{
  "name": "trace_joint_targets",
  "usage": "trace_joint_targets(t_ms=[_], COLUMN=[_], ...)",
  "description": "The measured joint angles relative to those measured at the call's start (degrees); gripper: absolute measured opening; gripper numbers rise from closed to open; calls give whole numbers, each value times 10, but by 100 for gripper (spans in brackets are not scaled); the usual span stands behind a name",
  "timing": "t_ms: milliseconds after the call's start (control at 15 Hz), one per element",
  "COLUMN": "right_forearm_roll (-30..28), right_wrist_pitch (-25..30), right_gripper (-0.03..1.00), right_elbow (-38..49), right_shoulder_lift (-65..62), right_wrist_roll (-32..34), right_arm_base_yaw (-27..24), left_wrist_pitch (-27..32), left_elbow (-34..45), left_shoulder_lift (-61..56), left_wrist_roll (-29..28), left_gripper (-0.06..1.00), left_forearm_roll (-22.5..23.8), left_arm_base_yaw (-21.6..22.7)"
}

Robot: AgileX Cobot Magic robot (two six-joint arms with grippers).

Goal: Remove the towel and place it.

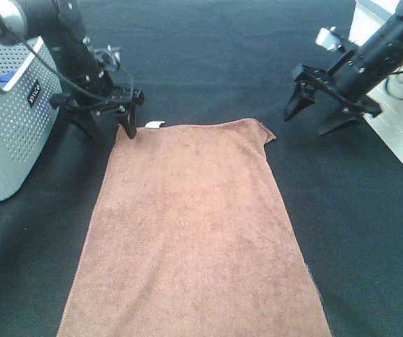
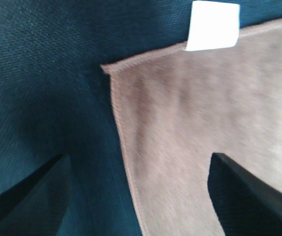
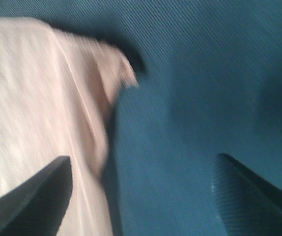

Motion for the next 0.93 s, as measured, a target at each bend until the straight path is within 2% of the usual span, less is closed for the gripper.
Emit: trace_joint_targets(t_ms=[267, 667, 933], right_forearm_roll=[84, 140, 163], right_wrist_pitch=[-16, -65, -96], right_gripper=[76, 75, 73], right_elbow=[-24, -34, -48], right_shoulder_lift=[74, 107, 123], right_wrist_roll=[-65, -112, -133], right_arm_base_yaw=[0, 19, 56], left_wrist_pitch=[3, 6, 5], left_elbow=[-6, -12, -12], left_shoulder_lift=[23, 32, 35], left_wrist_roll=[11, 14, 34], left_gripper=[73, 73, 72], left_forearm_roll=[-22, -36, -109], left_arm_base_yaw=[3, 5, -3])
